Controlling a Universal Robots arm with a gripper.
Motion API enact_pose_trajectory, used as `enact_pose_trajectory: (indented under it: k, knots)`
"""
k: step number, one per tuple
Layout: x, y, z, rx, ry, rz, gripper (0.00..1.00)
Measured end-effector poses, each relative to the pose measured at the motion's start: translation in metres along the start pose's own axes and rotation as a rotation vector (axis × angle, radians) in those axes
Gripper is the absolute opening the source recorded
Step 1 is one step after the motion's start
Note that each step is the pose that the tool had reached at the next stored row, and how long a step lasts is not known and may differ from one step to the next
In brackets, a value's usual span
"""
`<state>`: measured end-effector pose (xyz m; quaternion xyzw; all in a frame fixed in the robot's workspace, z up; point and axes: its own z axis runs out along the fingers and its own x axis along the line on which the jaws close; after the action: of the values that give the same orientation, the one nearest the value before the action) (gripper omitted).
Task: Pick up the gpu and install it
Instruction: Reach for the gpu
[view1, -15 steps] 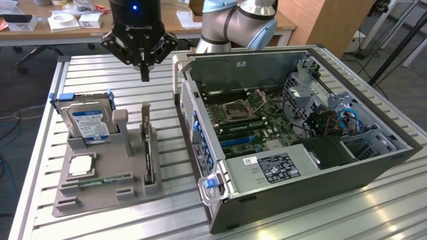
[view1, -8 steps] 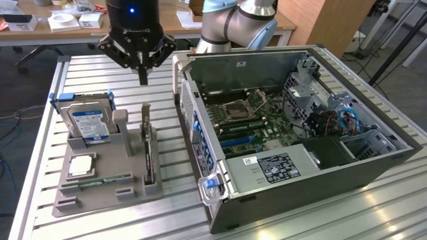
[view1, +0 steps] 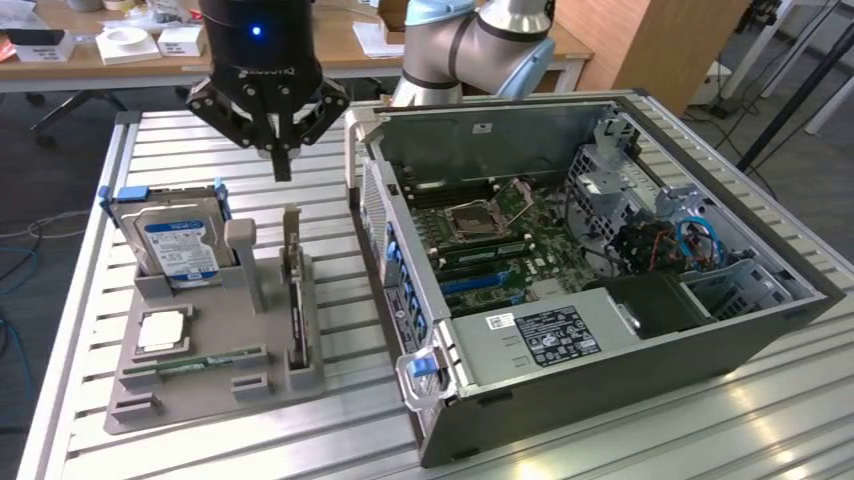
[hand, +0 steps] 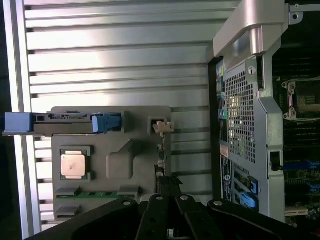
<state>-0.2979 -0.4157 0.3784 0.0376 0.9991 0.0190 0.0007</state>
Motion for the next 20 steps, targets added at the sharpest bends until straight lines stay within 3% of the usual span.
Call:
enact_pose_trajectory:
  k: [7, 20]
  knots:
    - [0.0, -0.0146, -0.0005, 0.0003, 0.0, 0.0, 0.1]
    - [0.001, -0.0274, -0.0004, 0.0003, 0.0001, 0.0, 0.1]
